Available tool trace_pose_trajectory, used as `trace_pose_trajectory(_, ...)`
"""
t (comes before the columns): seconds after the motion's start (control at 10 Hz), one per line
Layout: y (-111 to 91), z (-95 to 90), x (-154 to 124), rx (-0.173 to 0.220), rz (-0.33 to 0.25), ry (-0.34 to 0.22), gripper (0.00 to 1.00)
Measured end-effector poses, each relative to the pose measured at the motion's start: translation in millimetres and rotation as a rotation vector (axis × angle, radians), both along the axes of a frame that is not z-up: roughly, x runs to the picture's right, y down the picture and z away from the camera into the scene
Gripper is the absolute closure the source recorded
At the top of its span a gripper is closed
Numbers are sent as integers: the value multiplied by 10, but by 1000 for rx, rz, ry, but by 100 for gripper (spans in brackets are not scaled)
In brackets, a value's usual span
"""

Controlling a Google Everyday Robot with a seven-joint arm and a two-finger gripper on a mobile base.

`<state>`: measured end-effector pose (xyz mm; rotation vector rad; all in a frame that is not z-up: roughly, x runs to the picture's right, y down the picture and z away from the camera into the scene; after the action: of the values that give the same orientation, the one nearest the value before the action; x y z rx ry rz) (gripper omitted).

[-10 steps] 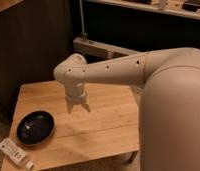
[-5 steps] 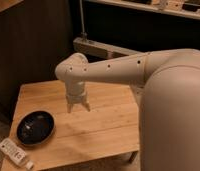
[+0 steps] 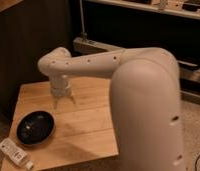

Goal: Place the bottle in the ceramic bowl

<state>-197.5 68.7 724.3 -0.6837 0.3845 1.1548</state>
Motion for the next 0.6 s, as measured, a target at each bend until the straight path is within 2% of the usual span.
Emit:
trace_pose_trajectory(0.3,137,-60,-767,-7,-140,-132,35)
trace_pose_trajectory(0.6,412,-239,-1424,-22,-271,-277,35)
